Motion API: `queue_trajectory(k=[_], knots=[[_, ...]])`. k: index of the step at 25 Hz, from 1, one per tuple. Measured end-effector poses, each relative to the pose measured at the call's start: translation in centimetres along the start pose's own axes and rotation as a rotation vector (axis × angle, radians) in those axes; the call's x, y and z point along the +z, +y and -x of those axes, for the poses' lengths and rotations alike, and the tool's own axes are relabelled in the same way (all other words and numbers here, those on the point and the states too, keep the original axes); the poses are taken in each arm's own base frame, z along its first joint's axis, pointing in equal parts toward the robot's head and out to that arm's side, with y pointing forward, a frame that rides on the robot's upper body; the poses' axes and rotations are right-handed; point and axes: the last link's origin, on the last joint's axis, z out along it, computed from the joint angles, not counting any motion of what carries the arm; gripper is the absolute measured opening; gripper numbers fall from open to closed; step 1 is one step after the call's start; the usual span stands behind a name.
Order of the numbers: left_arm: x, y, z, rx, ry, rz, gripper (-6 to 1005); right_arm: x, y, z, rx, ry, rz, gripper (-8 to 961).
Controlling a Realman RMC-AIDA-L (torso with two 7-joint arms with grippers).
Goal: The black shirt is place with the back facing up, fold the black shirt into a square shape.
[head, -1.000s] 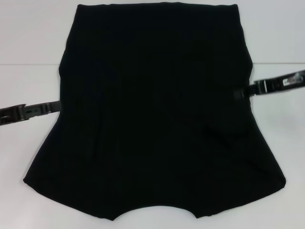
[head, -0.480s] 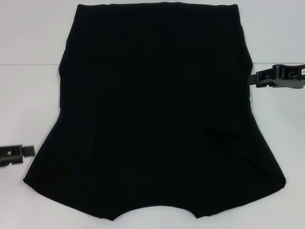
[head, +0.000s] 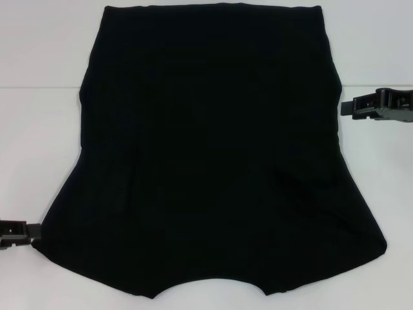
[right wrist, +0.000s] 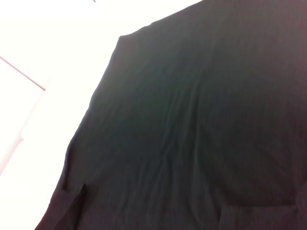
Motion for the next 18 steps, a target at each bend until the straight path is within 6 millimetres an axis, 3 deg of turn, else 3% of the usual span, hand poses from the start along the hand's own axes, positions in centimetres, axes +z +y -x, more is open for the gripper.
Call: queue_trajectory(k=[4, 18], knots=[[0.5, -0.6, -0.1, -0.032, 0.025, -0.026, 344, 0.0, -0.2, -0.3, 0.01, 0.003, -0.001, 375], [1.6, -1.0, 0.2, -0.048, 0.011, -0.044, 379, -0.3, -0.5, -0.4, 0.027, -0.008, 0.003, 386]])
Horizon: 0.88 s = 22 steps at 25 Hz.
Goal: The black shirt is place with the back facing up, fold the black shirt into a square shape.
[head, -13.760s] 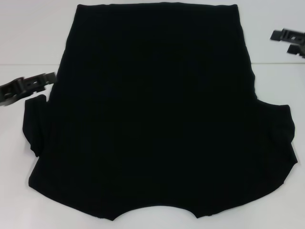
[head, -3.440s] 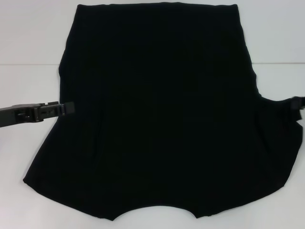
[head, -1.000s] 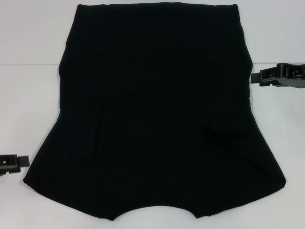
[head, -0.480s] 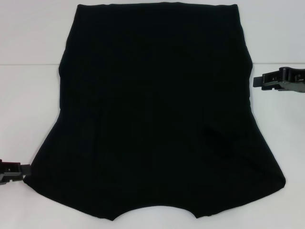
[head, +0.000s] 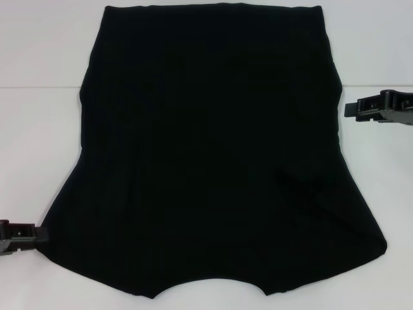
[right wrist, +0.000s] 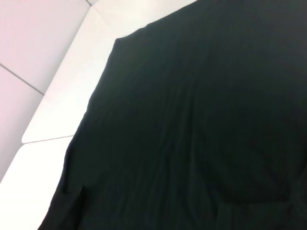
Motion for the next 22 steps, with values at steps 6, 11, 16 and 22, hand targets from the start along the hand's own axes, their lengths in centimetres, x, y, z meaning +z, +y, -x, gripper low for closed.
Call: queue_trajectory(k=[6, 11, 16, 22], knots=[[0.03, -0.16, -0.2, -0.017, 0.013, -0.012, 454, -0.2, -0.1, 0.15, -0.002, -0.002, -0.004, 391], [-0.02, -0.39, -0.51, -0.029, 0.03, -0.03, 504, -0.3, -0.23, 0.1, 0.0, -0.002, -0.006, 395], [0.09, -0.41, -0.64, -0.03, 0.031, -0.039, 502, -0.48, -0.48, 0.07, 0.008, -0.01, -0.01, 398], [0.47, -0.39, -0.68, -0.029, 0.02, -0.054, 500, -0.72, -0.67, 0.08, 0.018, -0.021, -0.009, 403]])
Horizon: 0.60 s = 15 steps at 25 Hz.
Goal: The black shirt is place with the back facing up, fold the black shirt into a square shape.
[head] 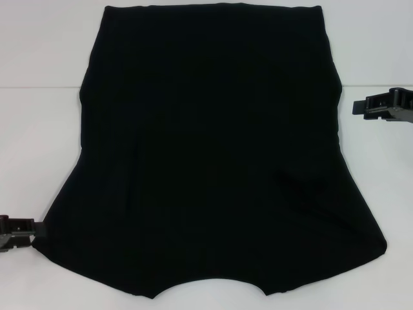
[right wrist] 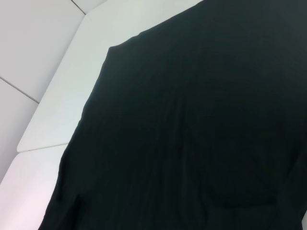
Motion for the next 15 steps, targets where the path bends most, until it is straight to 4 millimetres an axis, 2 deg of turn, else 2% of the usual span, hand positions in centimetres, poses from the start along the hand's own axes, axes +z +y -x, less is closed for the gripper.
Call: queue_trajectory(k=[15], knots=[[1.4, 0.7, 0.0, 0.006, -0.036, 0.023, 494, -0.1, -0.3, -0.2, 0.006, -0.002, -0.006, 415]])
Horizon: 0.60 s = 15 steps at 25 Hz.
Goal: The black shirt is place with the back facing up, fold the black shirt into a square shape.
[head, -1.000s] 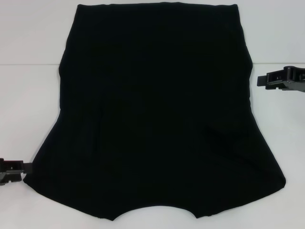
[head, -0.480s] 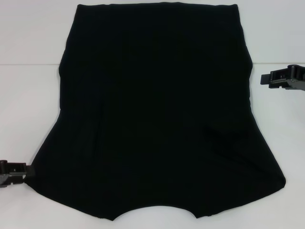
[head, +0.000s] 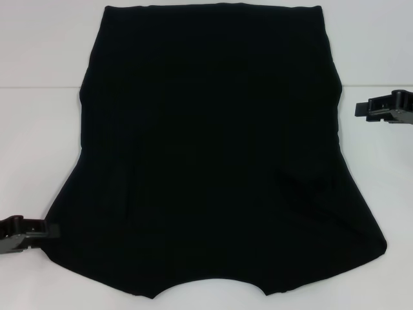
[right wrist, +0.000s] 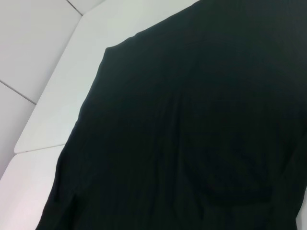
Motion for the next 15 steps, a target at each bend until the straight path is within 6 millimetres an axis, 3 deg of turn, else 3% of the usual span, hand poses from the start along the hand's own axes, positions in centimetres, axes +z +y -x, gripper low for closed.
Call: queue_trajectory(k=[9, 15], knots=[[0.35, 0.09, -0.03, -0.01, -0.006, -0.005, 491, -0.1, -0.11, -0.14, -0.001, 0.004, 0.0, 421], [0.42, 0.25, 0.01, 0.006, -0.017, -0.004, 255, -0.39, -0.36, -0.39, 0.003, 0.018, -0.004, 426]])
